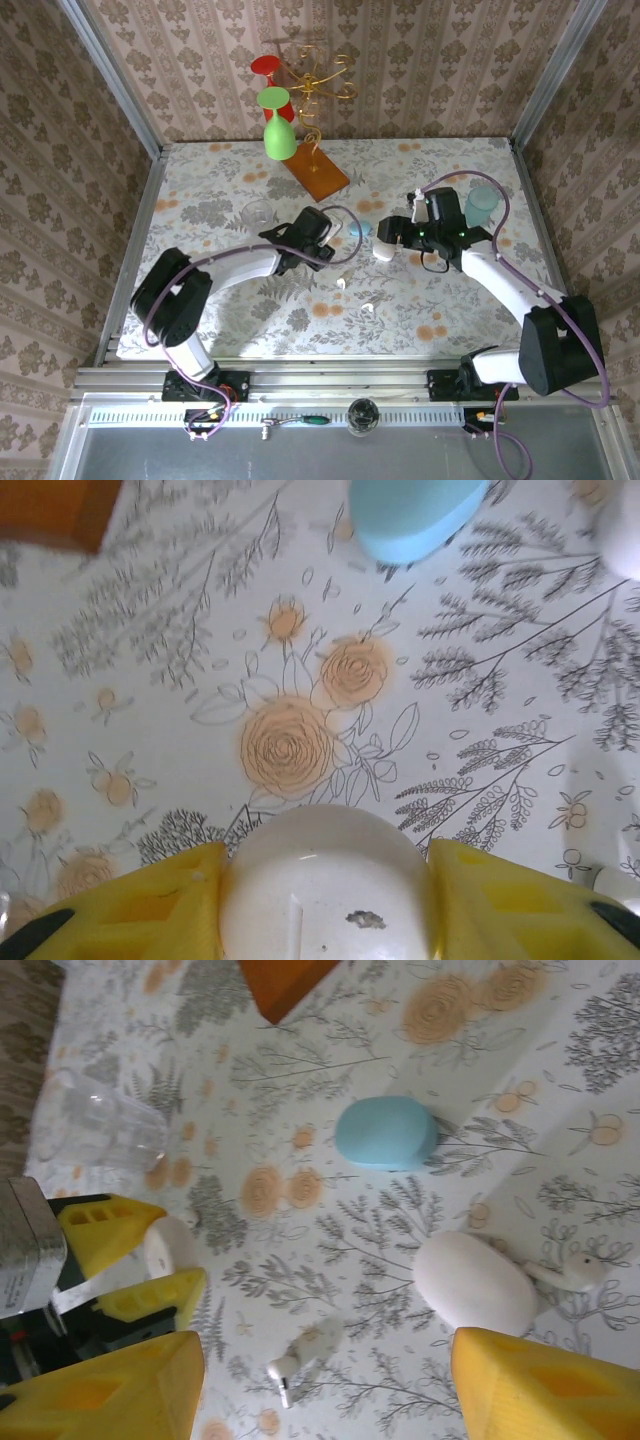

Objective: Insert the wireless bluetooth earbuds into the charging case

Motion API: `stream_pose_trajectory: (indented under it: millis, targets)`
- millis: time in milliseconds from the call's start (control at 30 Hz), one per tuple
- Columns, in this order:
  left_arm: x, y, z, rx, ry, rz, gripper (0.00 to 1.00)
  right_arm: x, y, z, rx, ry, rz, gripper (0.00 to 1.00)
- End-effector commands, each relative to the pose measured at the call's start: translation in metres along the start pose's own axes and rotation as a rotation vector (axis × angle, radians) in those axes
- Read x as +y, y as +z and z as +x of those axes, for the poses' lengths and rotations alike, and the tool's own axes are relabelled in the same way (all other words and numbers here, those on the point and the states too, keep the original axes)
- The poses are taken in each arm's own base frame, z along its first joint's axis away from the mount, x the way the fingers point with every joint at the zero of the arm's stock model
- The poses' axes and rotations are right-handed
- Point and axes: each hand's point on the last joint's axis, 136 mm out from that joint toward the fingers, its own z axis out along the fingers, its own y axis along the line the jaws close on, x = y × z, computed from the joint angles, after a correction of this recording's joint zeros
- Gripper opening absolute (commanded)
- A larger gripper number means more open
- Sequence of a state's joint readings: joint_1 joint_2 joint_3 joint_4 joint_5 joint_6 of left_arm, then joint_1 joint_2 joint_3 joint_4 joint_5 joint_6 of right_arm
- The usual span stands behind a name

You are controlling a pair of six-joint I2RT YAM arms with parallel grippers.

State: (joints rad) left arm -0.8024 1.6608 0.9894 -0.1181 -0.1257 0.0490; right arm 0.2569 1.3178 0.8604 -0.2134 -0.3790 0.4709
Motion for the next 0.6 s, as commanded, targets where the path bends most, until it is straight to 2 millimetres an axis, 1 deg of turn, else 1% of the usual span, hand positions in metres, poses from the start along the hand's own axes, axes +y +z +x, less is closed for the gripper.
stream_pose_trajectory:
  millis: [0,100,167,267,400,533,567]
  targets:
    - [-0.018,-0.013,-0.024,-0.228,0.206,0.078,0.47,0.014,-0.009,0.01,0.034,-0.004,-0.073,0.67]
    - [-0.029,-0.031,-0.035,-0.432,0.304,0.102,0.45,0.02,-0.01,0.016,0.061,0.0,-0.113,0.67]
    - [-0.032,-0.04,-0.04,-0.516,0.354,0.088,0.4,0.026,-0.009,0.019,0.077,0.005,-0.145,0.67]
    - [-0.037,-0.042,-0.039,-0.546,0.396,0.101,0.4,0.032,-0.005,0.022,0.102,0.005,-0.174,0.67]
    - [-0.05,-0.044,-0.038,-0.575,0.469,0.133,0.41,0.041,0.004,0.026,0.143,-0.004,-0.204,0.67]
    - [-0.058,-0.05,-0.04,-0.63,0.486,0.158,0.41,0.046,0.014,0.031,0.165,-0.02,-0.201,0.67]
    - [-0.06,-0.052,-0.04,-0.638,0.492,0.168,0.42,0.045,0.021,0.035,0.188,-0.015,-0.2,0.67]
